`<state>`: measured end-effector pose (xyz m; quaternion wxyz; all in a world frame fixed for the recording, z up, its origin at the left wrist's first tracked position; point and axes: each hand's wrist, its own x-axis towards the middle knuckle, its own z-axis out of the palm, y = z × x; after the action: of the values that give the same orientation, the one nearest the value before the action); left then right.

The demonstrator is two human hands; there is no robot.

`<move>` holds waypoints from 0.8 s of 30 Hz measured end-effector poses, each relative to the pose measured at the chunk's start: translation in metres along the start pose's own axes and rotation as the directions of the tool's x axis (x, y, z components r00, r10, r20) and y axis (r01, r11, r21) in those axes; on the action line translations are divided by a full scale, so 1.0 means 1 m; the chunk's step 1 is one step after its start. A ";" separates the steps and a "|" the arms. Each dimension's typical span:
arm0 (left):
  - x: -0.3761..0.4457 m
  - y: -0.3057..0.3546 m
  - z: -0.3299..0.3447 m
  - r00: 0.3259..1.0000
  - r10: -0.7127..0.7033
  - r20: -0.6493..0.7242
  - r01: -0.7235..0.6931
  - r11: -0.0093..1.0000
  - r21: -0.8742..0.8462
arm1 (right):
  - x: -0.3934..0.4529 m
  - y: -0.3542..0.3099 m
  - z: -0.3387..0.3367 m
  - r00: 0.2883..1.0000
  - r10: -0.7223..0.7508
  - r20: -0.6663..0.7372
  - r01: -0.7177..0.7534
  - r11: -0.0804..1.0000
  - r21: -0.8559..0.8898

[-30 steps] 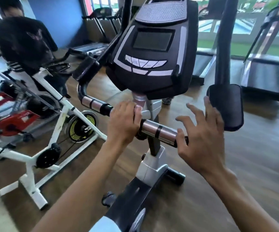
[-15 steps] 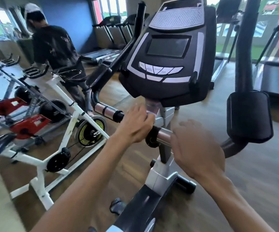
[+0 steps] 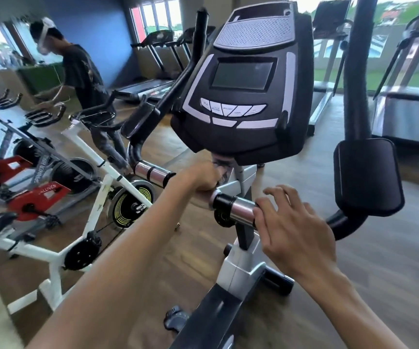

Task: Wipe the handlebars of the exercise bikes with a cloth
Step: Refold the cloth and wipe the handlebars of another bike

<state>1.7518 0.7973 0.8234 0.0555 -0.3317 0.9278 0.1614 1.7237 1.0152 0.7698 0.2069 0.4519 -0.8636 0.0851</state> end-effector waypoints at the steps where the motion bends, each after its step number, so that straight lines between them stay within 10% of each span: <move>1: -0.001 -0.002 -0.001 1.000 -0.023 -0.001 0.023 1.000 -0.011 | 0.000 0.000 0.000 1.000 0.000 -0.003 0.000 1.000 -0.001; 12: -0.006 -0.018 0.019 0.811 -0.246 -0.530 0.113 0.956 -0.271 | -0.002 0.000 -0.003 1.000 -0.006 0.005 0.006 0.999 -0.033; 24: -0.005 -0.004 0.007 0.997 0.008 -0.074 -0.010 1.000 -0.025 | 0.002 -0.005 -0.003 0.999 0.031 0.019 -0.030 0.999 -0.045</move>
<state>1.7581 0.8000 0.8173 0.0162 -0.3340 0.9286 0.1610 1.7278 1.0121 0.7731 0.2071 0.4347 -0.8741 0.0644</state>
